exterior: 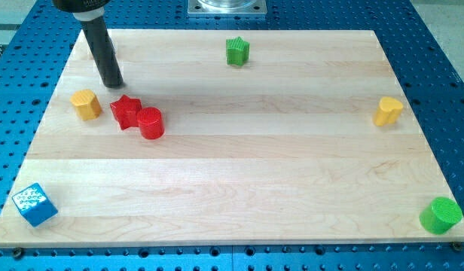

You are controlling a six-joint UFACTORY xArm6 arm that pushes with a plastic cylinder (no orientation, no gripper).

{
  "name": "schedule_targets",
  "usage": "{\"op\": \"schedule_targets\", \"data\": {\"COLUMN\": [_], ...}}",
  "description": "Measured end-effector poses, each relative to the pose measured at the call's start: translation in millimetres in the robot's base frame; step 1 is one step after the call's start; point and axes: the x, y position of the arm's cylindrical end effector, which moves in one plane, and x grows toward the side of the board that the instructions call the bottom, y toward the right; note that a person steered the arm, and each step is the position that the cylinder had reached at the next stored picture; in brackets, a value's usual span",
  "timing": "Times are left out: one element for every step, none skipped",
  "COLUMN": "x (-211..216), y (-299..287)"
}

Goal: Move the yellow hexagon vertically below the blue triangle

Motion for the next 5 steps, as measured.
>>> {"op": "schedule_targets", "data": {"x": [29.1, 40.0, 40.0, 56.4, 56.5], "y": [-4.3, -4.5, -4.5, -14.5, -15.6]}}
